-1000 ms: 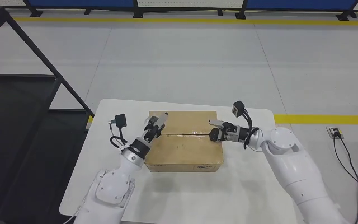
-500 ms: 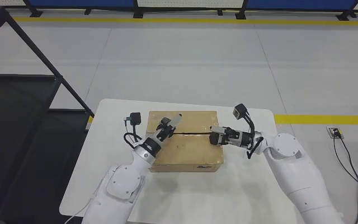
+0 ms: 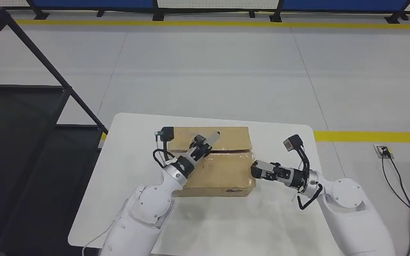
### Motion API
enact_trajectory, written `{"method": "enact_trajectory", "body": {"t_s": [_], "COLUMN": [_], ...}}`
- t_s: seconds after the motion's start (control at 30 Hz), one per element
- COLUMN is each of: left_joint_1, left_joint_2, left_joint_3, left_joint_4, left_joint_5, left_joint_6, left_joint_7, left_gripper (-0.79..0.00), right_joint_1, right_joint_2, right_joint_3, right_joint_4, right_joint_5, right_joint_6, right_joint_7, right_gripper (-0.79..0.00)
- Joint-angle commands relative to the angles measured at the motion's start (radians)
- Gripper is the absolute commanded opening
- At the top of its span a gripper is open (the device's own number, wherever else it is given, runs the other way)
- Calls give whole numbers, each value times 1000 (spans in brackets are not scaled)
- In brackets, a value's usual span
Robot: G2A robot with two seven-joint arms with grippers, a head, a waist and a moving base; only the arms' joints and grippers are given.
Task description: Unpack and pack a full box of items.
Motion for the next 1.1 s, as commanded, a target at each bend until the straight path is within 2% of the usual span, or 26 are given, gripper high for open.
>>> {"method": "enact_trajectory", "body": {"t_s": [0.0,0.57,1.07], "left_joint_1": [-8,-58,-124], "left_joint_2": [-3,-28,-62], "left_joint_3": [10,82,157], "left_joint_4": [5,59,146], "left_joint_5": [4,44,49], "left_joint_6": [2,18,27], "left_joint_7": [-2,0,8], "left_gripper": [0,0,0], "right_joint_1": [-14,-43,-89], "right_joint_2": [4,19,34], "right_joint_3": [11,38,72], "right_joint_4": [-5,13,7], "right_joint_5": [5,34,54], "right_joint_6": [-3,-28,-51], "right_joint_7": [1,10,6], "right_gripper": [0,0,0]}}
